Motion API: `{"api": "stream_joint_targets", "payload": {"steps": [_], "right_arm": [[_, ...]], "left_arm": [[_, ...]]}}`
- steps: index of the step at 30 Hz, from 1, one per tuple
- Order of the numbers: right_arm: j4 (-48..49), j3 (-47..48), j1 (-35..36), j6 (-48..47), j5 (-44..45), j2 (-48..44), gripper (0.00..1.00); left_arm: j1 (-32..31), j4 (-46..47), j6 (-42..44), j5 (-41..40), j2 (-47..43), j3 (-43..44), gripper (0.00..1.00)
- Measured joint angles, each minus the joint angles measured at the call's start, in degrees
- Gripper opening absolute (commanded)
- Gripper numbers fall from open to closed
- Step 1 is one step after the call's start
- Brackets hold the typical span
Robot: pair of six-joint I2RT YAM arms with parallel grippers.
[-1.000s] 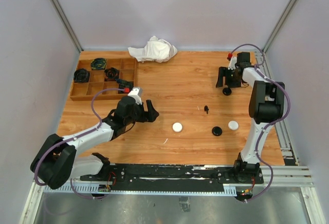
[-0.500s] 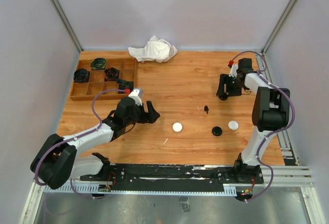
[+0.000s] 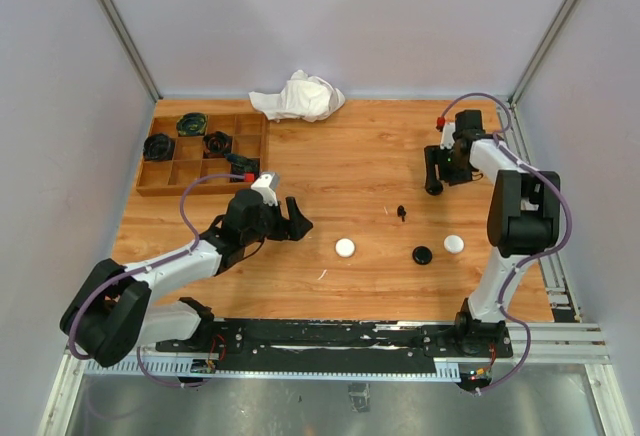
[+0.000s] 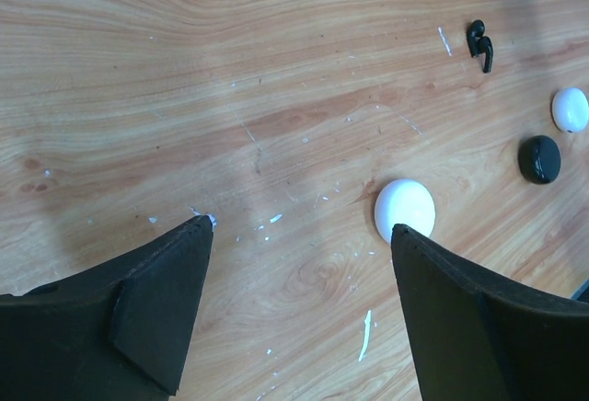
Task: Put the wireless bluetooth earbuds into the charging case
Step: Pick up the charging case at the center of the board.
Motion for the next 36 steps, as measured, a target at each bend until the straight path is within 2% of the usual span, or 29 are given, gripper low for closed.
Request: {"api": "stream_joint_targets", "payload": {"steps": [6, 14, 17, 24, 28, 36], "right_arm": [[-1.27, 2.14, 1.38, -3.21, 1.9, 2.03, 0.65], [-2.84, 3.85, 2.34, -5.27, 3.39, 4.9, 0.55], [-2.89, 3.87, 2.4, -5.62, 3.63, 4.96, 0.49], [-2.6, 3.5, 3.02, -4.92, 3.98, 4.37, 0.47], [-1.49, 0.87, 5.29, -2.86, 3.96, 0.39, 0.47], [4.31, -5.03, 12.37, 4.57, 4.7, -14.32, 0.49]], "left_arm": [[0.0, 0.76, 0.0, 1.2, 0.11, 0.0, 0.83], [0.0, 1.99, -0.02, 2.45, 0.04, -0.31, 0.83], [0.0, 2.54, -0.22, 2.69, -0.24, -1.09, 0.82], [0.0, 2.8, -0.9, 4.11, -2.01, -1.4, 0.81], [0.0, 3.76, -1.75, 4.79, -4.13, -1.51, 0.81], [0.0, 6.25, -4.87, 5.05, -8.41, -2.6, 0.81]]}}
